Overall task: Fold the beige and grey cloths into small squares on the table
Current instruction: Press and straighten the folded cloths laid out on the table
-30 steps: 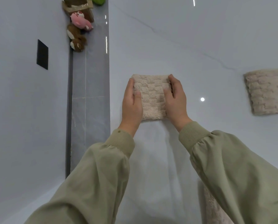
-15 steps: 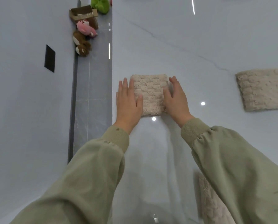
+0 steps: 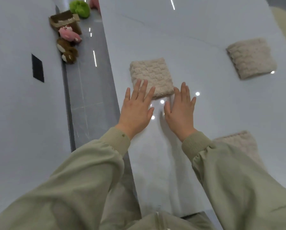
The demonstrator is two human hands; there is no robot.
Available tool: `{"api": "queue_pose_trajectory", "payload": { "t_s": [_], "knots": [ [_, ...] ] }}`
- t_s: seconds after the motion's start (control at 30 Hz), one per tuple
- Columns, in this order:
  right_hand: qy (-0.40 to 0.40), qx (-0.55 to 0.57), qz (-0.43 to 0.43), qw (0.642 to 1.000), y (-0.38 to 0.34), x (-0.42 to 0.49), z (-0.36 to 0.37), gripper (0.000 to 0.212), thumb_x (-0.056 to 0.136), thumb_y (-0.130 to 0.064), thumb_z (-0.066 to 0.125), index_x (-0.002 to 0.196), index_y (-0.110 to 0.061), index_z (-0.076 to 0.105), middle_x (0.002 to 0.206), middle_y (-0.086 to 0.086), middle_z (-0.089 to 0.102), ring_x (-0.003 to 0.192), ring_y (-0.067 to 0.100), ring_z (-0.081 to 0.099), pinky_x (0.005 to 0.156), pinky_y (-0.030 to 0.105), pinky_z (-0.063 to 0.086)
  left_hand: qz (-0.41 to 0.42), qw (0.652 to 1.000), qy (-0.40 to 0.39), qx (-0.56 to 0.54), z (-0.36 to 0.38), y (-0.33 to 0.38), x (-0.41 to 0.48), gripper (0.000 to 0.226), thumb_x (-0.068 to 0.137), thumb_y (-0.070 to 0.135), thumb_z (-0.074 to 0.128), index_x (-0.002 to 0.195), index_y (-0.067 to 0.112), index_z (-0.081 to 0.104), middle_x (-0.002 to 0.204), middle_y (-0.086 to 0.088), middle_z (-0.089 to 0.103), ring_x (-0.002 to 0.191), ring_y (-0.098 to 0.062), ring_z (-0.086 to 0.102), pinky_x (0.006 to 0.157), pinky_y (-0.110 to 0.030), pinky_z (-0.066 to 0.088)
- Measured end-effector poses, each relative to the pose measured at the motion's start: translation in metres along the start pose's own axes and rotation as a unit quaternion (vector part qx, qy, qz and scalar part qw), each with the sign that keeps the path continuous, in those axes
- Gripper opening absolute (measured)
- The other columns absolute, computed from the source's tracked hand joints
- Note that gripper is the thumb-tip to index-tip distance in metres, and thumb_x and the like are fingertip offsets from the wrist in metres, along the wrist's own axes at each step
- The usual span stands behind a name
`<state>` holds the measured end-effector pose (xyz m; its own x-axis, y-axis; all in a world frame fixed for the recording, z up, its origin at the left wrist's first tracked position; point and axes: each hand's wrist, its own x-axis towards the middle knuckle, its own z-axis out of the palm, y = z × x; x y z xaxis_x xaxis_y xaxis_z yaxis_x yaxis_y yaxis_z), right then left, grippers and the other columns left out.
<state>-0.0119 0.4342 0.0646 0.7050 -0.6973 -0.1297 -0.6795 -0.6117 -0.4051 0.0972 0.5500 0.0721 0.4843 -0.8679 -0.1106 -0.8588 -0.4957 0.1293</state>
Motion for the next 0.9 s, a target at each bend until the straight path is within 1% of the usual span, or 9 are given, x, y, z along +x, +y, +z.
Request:
{"api": "queue_pose_trajectory", "payload": {
  "t_s": [0.17,0.27,0.43,0.53,0.67,0.8,0.9],
  "knots": [
    [0.066,0.026,0.115,0.991,-0.012,-0.052,-0.007,0.056,0.098,-0.030,0.034,0.147,-0.007,0.021,0.159,0.011,0.003,0.147,0.023,-0.002,0.117,0.049,-0.001,0.106,0.994,-0.021,0.001,-0.014,-0.007,-0.008,0.064,0.099,0.038,0.033,0.152,0.018,0.004,0.159,-0.009,-0.005,0.146,-0.027,-0.011,0.116,-0.046,-0.004],
    [0.084,0.010,0.181,0.980,-0.010,-0.089,-0.014,0.056,0.098,-0.032,0.033,0.148,-0.008,0.019,0.159,0.010,0.000,0.147,0.022,-0.004,0.117,0.049,-0.003,0.186,0.982,-0.029,0.004,-0.023,0.008,-0.012,0.063,0.099,0.039,0.033,0.152,0.017,0.004,0.159,-0.009,-0.005,0.146,-0.026,-0.012,0.116,-0.047,-0.004],
    [0.099,-0.025,0.235,0.967,0.009,-0.126,-0.027,0.059,0.098,-0.034,0.032,0.149,-0.009,0.018,0.159,0.010,-0.001,0.147,0.021,-0.006,0.117,0.047,-0.005,0.291,0.956,-0.027,0.006,-0.022,0.049,-0.009,0.064,0.099,0.038,0.034,0.152,0.018,0.005,0.159,-0.009,-0.002,0.146,-0.026,-0.009,0.116,-0.047,-0.004],
    [0.111,-0.016,0.250,0.962,0.024,-0.136,-0.027,0.058,0.097,-0.032,0.035,0.148,-0.008,0.020,0.159,0.010,0.002,0.147,0.022,-0.005,0.117,0.047,-0.004,0.321,0.946,-0.043,0.018,-0.013,0.074,-0.003,0.064,0.099,0.039,0.034,0.152,0.018,0.003,0.159,-0.009,-0.003,0.146,-0.027,-0.010,0.116,-0.046,-0.006],
    [0.112,0.009,0.272,0.956,0.042,-0.139,-0.016,0.058,0.097,-0.030,0.039,0.147,-0.007,0.024,0.159,0.011,0.006,0.147,0.023,-0.002,0.117,0.046,-0.004,0.351,0.932,-0.077,0.041,0.002,0.096,0.005,0.063,0.099,0.037,0.034,0.152,0.017,0.005,0.159,-0.010,-0.001,0.146,-0.027,-0.008,0.116,-0.048,-0.002],
    [0.118,0.037,0.295,0.948,0.050,-0.132,-0.005,0.058,0.096,-0.030,0.040,0.147,-0.008,0.023,0.159,0.010,0.006,0.147,0.022,-0.002,0.118,0.042,-0.005,0.386,0.918,-0.080,0.053,0.008,0.106,0.023,0.063,0.097,0.034,0.040,0.151,0.014,0.014,0.159,-0.012,0.009,0.146,-0.030,0.002,0.116,-0.050,0.006],
    [0.121,0.058,0.305,0.943,0.043,-0.120,-0.002,0.057,0.096,-0.029,0.040,0.147,-0.008,0.024,0.159,0.009,0.006,0.147,0.020,-0.003,0.118,0.040,-0.005,0.406,0.908,-0.084,0.065,0.003,0.104,0.044,0.063,0.098,0.034,0.039,0.151,0.014,0.012,0.159,-0.012,0.007,0.146,-0.030,0.000,0.116,-0.050,0.006]
  ]
}}
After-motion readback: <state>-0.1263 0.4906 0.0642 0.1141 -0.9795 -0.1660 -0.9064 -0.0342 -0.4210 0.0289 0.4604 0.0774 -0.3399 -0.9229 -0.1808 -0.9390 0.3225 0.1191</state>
